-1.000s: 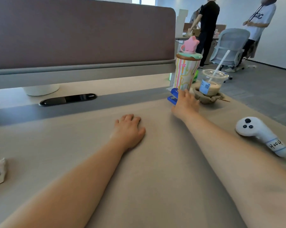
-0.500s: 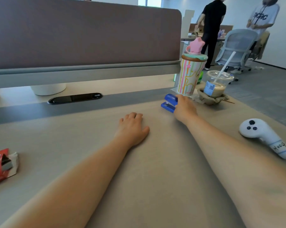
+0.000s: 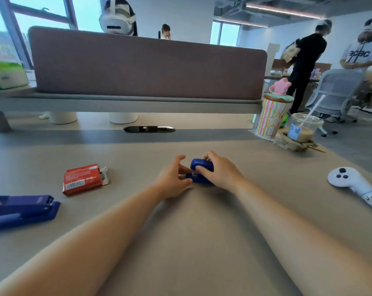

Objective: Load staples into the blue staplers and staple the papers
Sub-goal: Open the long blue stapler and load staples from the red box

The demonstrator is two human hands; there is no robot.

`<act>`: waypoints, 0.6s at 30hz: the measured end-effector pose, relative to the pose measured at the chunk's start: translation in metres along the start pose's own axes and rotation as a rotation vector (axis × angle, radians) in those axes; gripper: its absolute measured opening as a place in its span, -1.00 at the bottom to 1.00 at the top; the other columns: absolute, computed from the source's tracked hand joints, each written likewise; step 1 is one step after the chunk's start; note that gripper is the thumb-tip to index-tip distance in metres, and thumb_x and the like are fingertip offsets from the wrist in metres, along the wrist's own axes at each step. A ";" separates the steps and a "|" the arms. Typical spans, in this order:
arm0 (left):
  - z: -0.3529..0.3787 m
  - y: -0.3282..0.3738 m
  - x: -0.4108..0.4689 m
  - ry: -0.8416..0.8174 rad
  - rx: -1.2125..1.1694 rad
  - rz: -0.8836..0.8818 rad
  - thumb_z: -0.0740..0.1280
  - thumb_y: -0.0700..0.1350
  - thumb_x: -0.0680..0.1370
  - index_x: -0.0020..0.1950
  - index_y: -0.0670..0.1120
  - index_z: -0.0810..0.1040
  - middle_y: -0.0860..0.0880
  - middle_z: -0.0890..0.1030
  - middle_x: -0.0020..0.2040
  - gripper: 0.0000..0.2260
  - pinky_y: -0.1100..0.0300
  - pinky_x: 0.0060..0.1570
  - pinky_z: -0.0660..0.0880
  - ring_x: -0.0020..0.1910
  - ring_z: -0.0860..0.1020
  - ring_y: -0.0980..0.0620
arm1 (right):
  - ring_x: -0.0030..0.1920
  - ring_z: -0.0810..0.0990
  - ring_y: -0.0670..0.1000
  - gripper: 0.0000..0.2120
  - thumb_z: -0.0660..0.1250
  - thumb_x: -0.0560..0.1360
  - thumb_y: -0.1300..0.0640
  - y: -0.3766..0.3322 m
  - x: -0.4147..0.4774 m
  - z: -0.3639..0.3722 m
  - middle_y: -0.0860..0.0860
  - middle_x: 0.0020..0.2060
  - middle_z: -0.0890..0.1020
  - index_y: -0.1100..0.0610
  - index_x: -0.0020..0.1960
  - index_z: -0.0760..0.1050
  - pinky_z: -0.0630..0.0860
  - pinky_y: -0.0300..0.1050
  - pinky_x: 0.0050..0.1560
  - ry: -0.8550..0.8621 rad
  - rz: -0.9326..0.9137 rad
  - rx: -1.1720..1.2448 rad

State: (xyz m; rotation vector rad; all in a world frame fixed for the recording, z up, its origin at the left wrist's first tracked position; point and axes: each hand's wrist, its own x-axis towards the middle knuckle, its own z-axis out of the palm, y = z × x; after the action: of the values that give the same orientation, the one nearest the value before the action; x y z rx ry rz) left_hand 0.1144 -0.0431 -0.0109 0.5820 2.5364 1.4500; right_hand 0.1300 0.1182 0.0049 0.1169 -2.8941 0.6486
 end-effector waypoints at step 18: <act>-0.077 -0.055 -0.082 0.323 0.325 -0.062 0.38 -0.01 0.46 0.05 -0.07 0.61 0.03 0.55 -0.21 -0.77 0.21 -0.19 0.38 -0.20 0.50 0.05 | -0.12 0.48 -0.01 -0.81 0.28 0.48 -0.04 -0.099 -0.009 0.066 -0.02 -0.11 0.57 0.06 -0.04 0.51 0.45 -0.04 -0.13 0.092 -0.317 0.166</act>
State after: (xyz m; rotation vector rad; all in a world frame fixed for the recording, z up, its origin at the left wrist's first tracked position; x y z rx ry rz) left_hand 0.1499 -0.1627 -0.0222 0.3263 3.0440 1.2013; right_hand 0.1400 0.0007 -0.0139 0.5394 -2.6462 0.8068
